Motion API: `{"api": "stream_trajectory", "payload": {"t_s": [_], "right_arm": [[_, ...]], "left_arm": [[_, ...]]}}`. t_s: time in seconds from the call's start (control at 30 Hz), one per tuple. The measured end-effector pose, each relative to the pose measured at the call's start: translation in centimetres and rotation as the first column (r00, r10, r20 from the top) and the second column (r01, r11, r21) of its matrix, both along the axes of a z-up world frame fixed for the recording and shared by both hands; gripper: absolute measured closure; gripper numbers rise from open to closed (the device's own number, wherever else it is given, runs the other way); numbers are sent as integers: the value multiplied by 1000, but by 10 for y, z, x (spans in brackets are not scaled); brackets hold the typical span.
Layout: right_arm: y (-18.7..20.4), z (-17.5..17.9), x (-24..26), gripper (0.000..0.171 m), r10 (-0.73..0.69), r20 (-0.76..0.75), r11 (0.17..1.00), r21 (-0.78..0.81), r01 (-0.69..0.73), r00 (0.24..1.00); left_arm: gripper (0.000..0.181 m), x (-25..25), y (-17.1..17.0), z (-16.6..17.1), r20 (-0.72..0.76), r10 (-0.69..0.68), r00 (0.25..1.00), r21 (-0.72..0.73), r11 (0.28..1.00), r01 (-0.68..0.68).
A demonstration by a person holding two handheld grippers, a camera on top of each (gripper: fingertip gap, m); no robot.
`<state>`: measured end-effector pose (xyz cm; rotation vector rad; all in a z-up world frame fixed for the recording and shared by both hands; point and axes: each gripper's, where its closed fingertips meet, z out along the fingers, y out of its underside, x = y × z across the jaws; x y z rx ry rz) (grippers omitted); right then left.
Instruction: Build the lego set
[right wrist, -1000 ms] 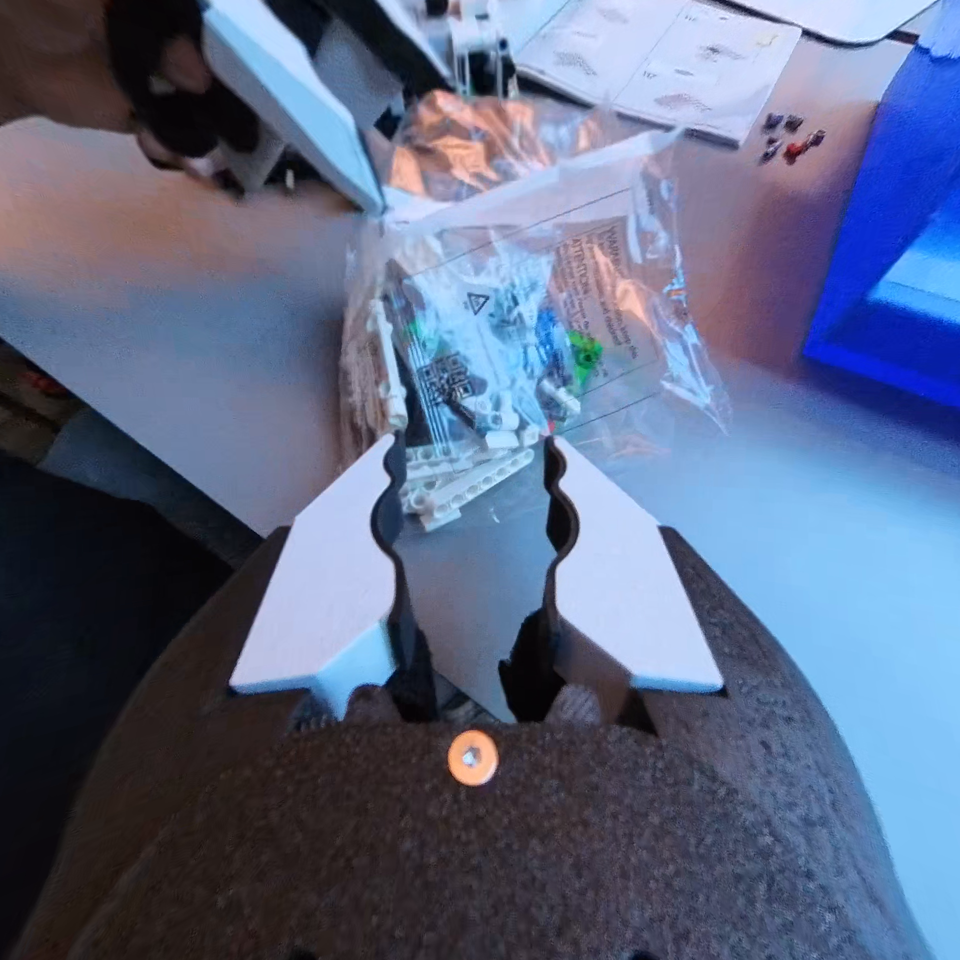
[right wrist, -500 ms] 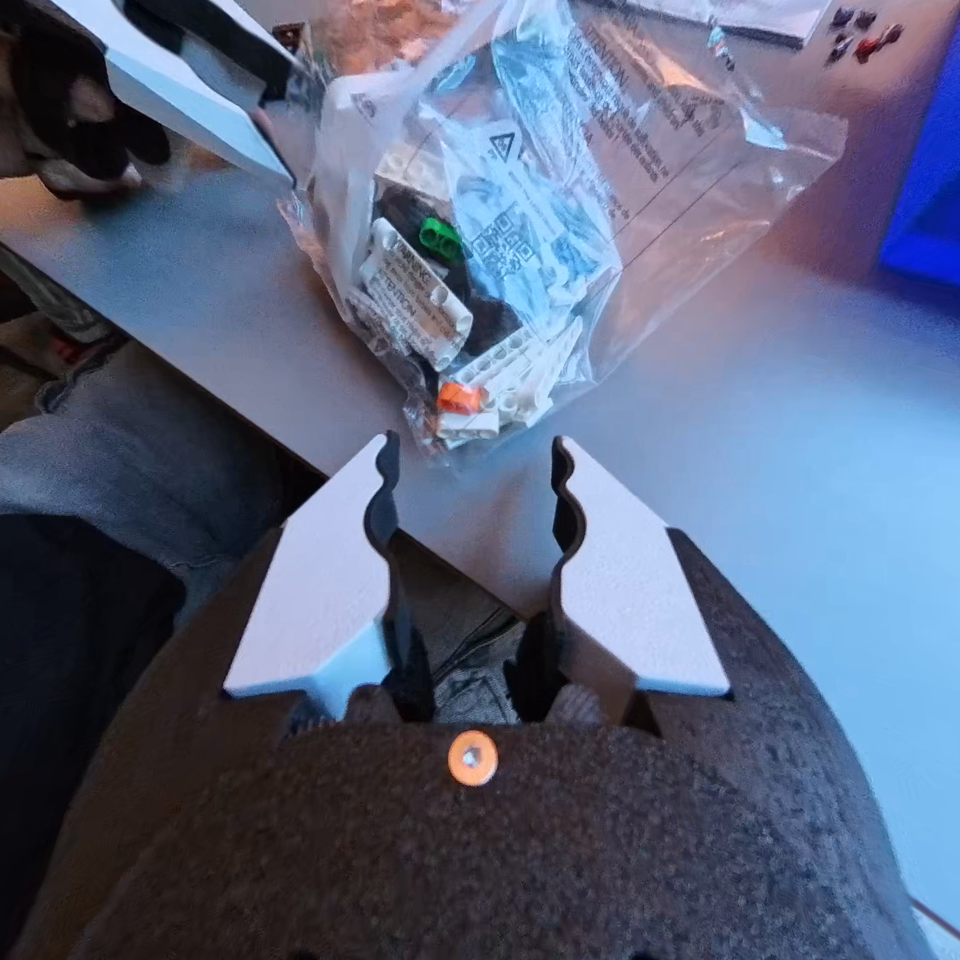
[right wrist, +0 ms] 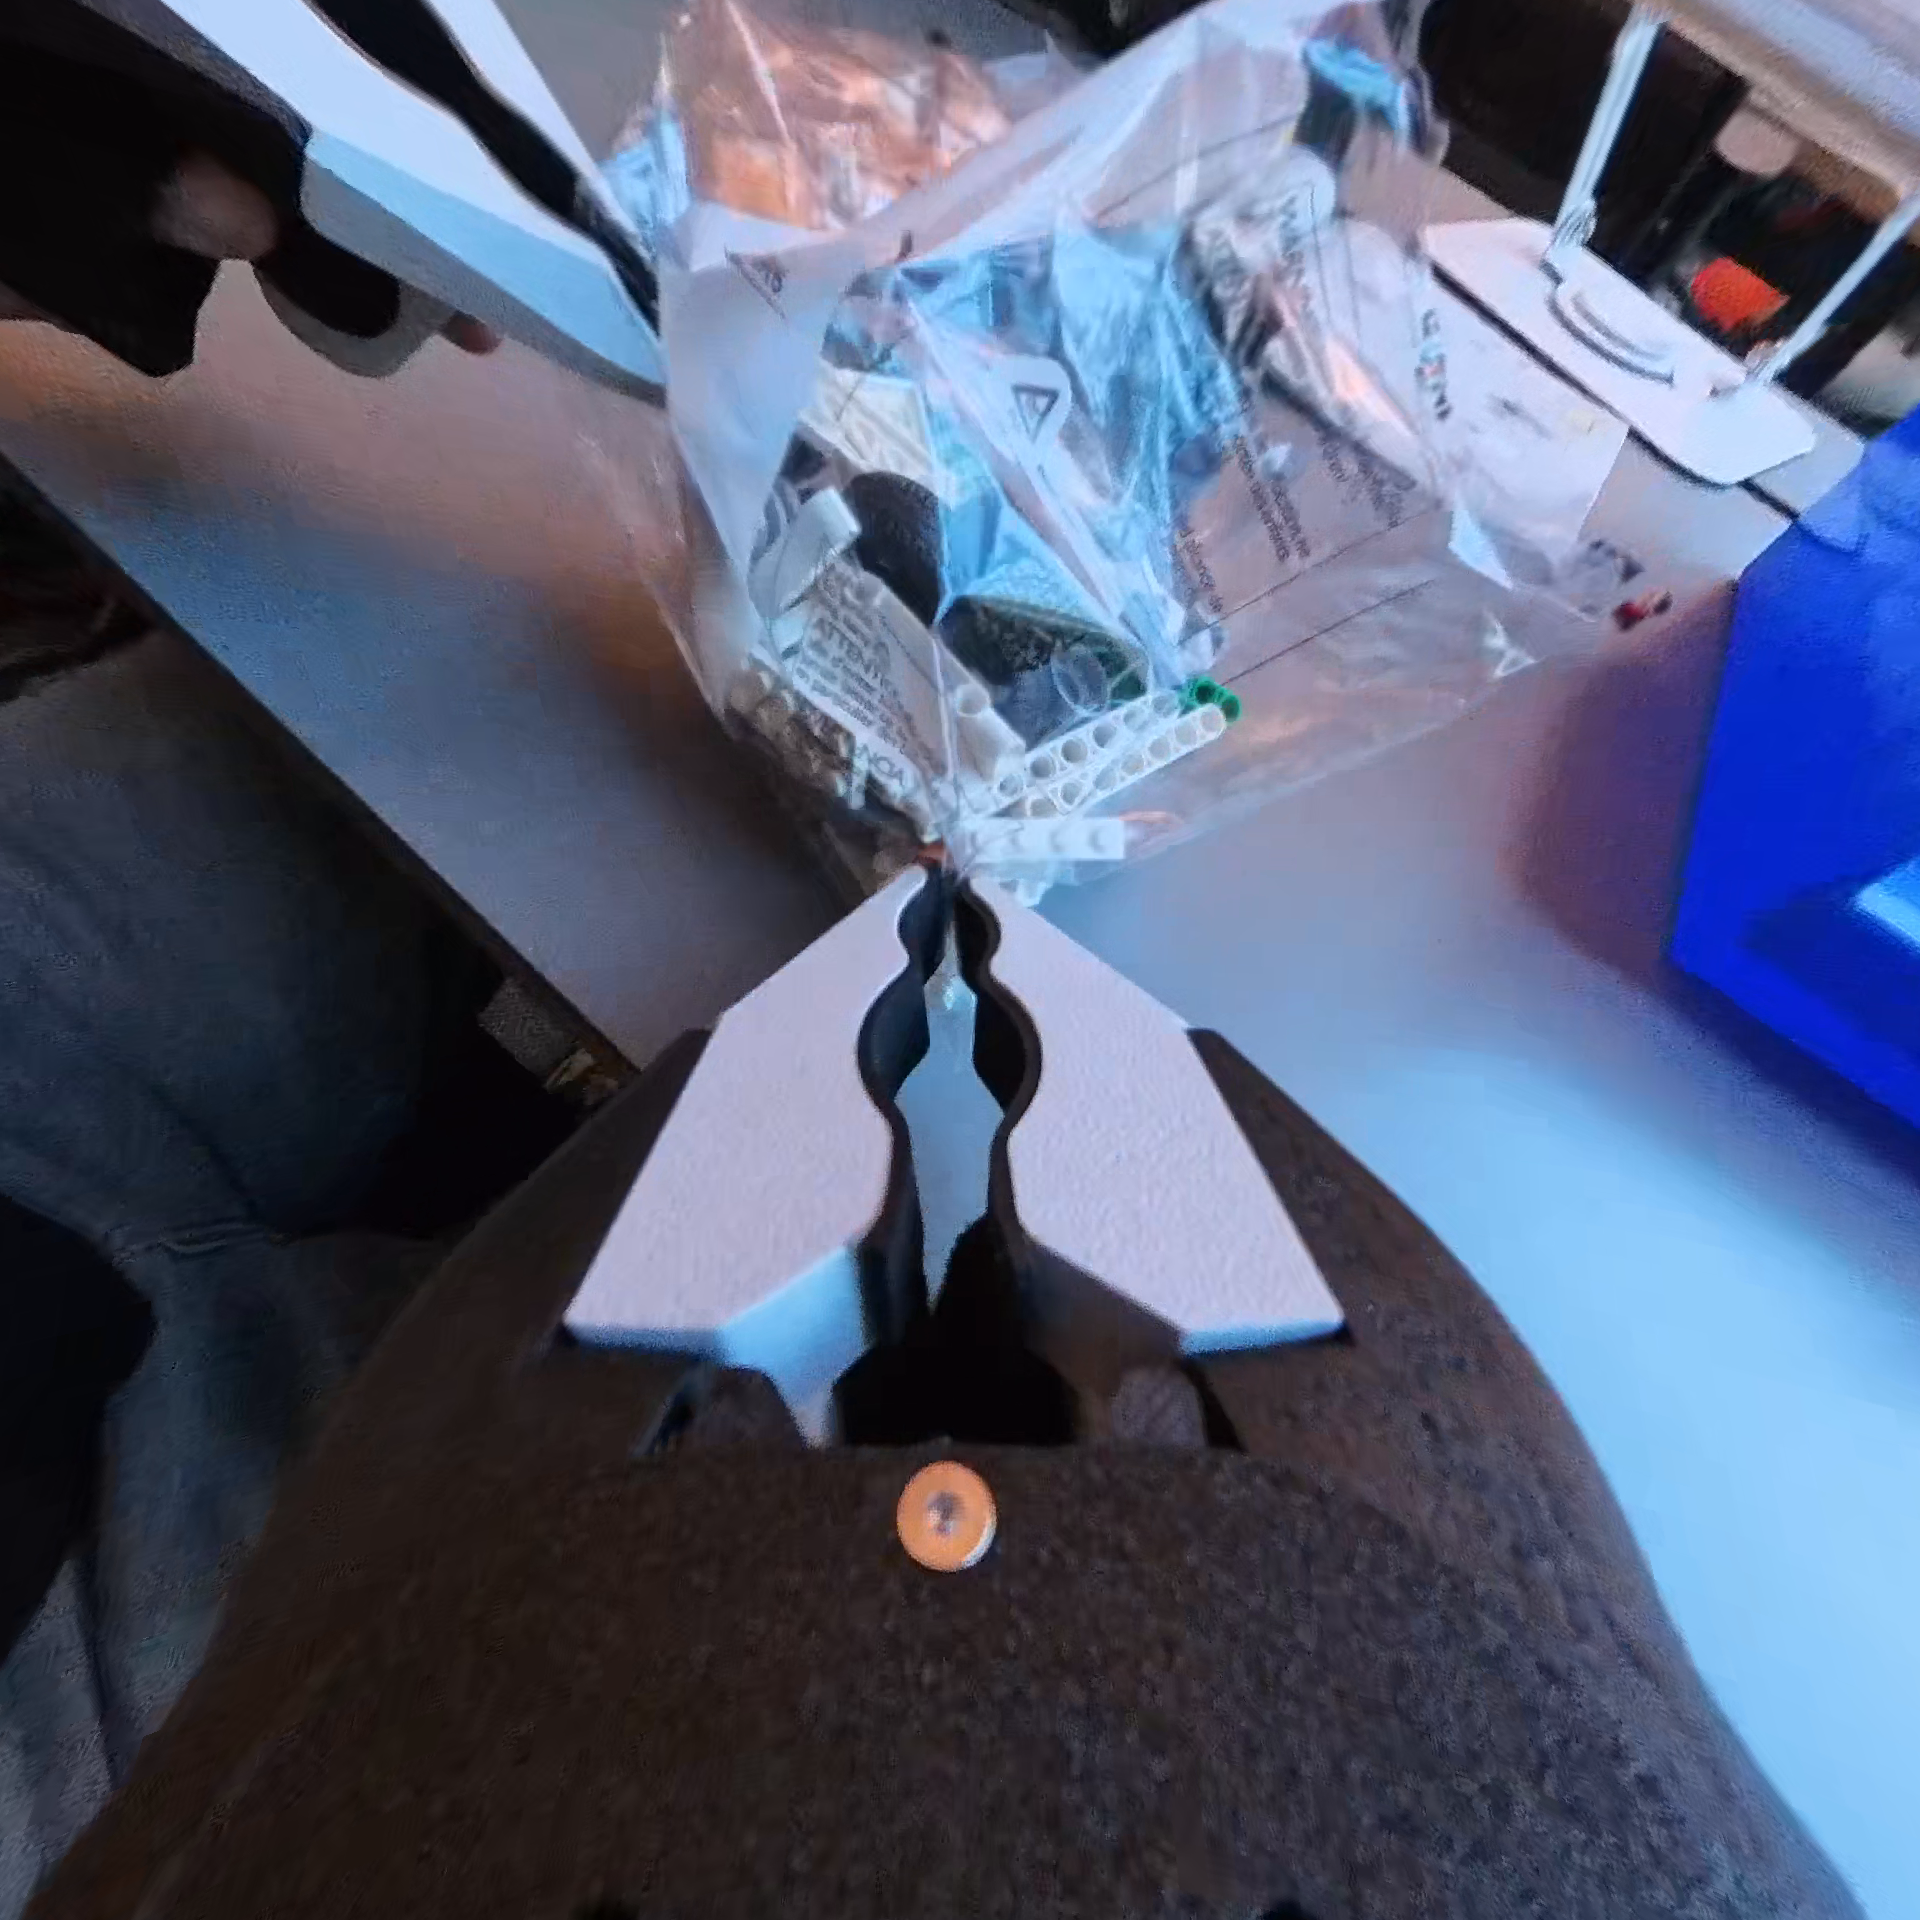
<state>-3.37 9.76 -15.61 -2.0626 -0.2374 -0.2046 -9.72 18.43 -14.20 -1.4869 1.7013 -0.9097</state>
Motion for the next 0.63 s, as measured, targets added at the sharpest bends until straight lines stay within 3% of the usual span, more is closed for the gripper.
{"api": "stream_trajectory", "payload": {"t_s": [0.03, 0.23, 0.4, 0.5, 0.63], "right_arm": [[4, 6, -6, 171, 1, 17, 1000, 23, -1, 1000], [31, 49, -45, 171, 31, 140, 988, 146, -52, 990], [75, 80, -93, 171, 140, 188, 967, 186, -175, 972], [121, 84, -121, 171, 223, 184, 953, 166, -253, 957], [190, 68, -147, 171, 328, 106, 939, 70, -337, 939]], "left_arm": [[181, -6, 4, 5, 25, 22, 999, 10, 1000, -22], [181, -51, 26, 43, 181, 113, 977, 74, 989, -128], [181, -103, 63, 70, 252, 223, 941, 93, 963, -253], [181, -138, 100, 73, 237, 308, 921, 83, 939, -335], [181, -175, 155, 52, 101, 393, 914, 66, 914, -401]]}}
